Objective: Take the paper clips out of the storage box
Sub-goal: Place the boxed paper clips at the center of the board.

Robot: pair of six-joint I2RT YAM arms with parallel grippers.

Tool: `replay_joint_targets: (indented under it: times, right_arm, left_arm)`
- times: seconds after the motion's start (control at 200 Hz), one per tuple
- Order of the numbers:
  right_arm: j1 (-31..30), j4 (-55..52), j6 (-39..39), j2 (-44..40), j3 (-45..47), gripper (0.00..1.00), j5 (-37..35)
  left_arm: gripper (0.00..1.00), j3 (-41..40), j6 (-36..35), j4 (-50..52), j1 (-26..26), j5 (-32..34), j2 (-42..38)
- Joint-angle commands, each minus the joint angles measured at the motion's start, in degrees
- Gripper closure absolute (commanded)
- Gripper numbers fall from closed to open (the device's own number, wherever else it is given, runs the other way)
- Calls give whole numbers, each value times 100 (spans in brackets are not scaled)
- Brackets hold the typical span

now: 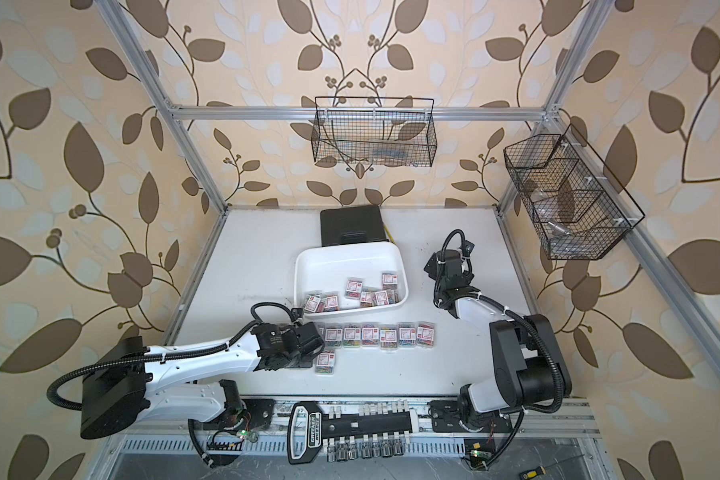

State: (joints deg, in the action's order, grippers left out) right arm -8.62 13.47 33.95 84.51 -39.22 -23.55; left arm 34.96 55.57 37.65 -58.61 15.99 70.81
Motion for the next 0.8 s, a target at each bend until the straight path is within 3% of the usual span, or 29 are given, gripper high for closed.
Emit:
replay_joint_targets:
  times: [0.0,0.145,0.49,0.625,0.795]
  right_arm:
    - [-25,-47,-73,50,-176,5,-91]
    - [-25,-47,-76,55,-174,5,-86]
    - [-21,-55,-90,48,-178,5,-72]
    - [-25,-64,-90,45,-177,5,-76]
    - [-25,-64,-85,48,-173,5,-69]
  left_arm:
    - [66,23,208,-187,-162,14,44]
    - [63,67,235,-227,-200,10,109]
    - [32,38,303,-236,-231,40,-13]
    - [31,23,313,-223,-242,27,-97]
    - [43,-67,407,-195,-265,18,-237]
